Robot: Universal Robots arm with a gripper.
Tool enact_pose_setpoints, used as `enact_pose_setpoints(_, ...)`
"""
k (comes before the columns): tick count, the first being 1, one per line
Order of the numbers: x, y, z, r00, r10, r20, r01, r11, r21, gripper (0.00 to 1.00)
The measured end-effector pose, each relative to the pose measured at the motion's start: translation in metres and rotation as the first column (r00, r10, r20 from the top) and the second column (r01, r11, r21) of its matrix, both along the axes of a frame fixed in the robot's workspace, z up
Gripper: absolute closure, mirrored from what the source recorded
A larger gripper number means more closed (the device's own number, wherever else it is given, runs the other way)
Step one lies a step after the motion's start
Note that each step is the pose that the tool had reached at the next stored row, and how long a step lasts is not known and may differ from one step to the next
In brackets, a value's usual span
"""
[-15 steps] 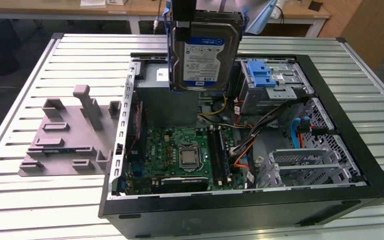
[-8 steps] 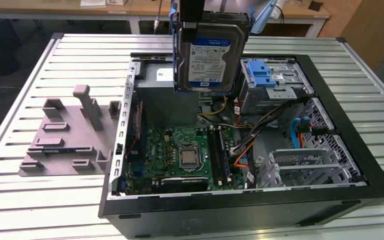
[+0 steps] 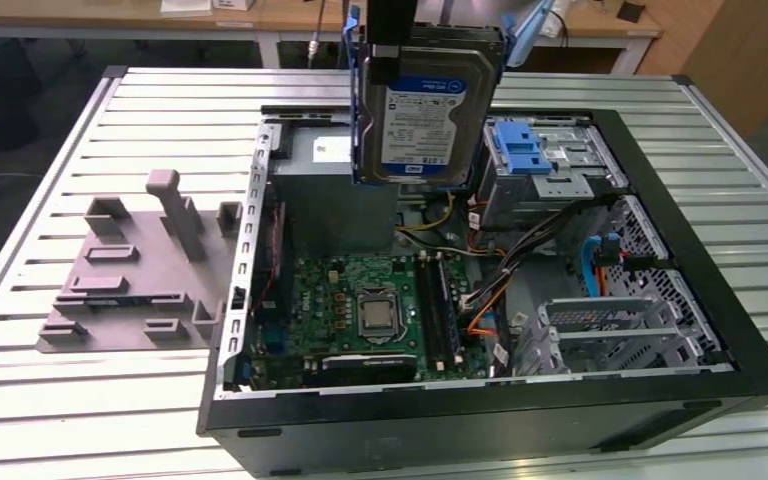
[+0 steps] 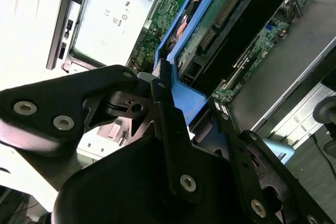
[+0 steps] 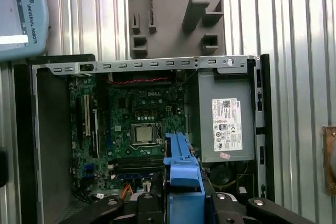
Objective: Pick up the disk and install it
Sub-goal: 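Pick up the disk, then insert the disk into the insertion slot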
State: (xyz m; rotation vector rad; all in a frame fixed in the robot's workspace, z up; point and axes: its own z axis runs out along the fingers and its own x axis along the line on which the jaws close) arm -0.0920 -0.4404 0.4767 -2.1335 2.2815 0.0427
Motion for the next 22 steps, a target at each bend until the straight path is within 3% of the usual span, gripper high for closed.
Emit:
enact_pose_setpoints(3,0.0001,-0.0002,0.0,1.0,0.0,0.0,0.0,1.0,0.0,0.64)
enact_pose_setpoints(8,0.0005,-0.0067,-0.0003,1.0,0.0,0.0,0.0,1.0,-0.0003,0.64)
enact_pose_setpoints(12,0.0072,-0.007,-0.0004,1.0,0.0,0.0,0.0,1.0,-0.0003,0.64)
enact_pose_setpoints(22,0.008,-0.0082,-0.0004,1.0,0.0,0.0,0.0,1.0,-0.0004,0.64)
